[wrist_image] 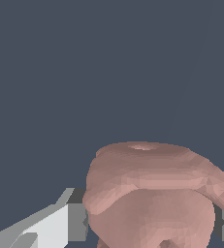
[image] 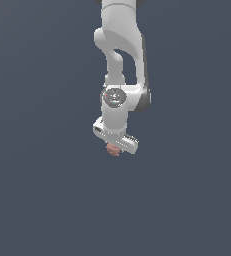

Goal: Pick up the object and move it to a goal position.

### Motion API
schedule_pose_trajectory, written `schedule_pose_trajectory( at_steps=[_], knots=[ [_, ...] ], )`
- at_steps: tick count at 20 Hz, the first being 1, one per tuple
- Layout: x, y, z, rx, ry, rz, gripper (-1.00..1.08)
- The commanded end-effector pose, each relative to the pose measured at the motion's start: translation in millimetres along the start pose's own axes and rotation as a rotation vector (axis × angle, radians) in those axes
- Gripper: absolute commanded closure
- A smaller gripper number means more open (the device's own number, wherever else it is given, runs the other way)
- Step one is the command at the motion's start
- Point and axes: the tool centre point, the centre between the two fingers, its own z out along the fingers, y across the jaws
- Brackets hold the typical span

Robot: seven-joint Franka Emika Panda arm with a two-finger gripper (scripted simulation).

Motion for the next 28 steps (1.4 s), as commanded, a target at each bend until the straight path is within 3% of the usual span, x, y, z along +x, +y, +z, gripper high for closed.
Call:
schedule_pose_trajectory(
  at_steps=[1, 18, 23, 28],
  knots=[
    [6, 22, -18, 0.001, 0.001, 0.001, 1.08],
    [56, 183, -148, 0.001, 0.001, 0.002, 1.08],
    [68, 212, -172, 0.0, 0.001, 0.002, 1.08],
    [73, 224, -183, 0.0, 0.001, 0.002, 1.08]
  ],
)
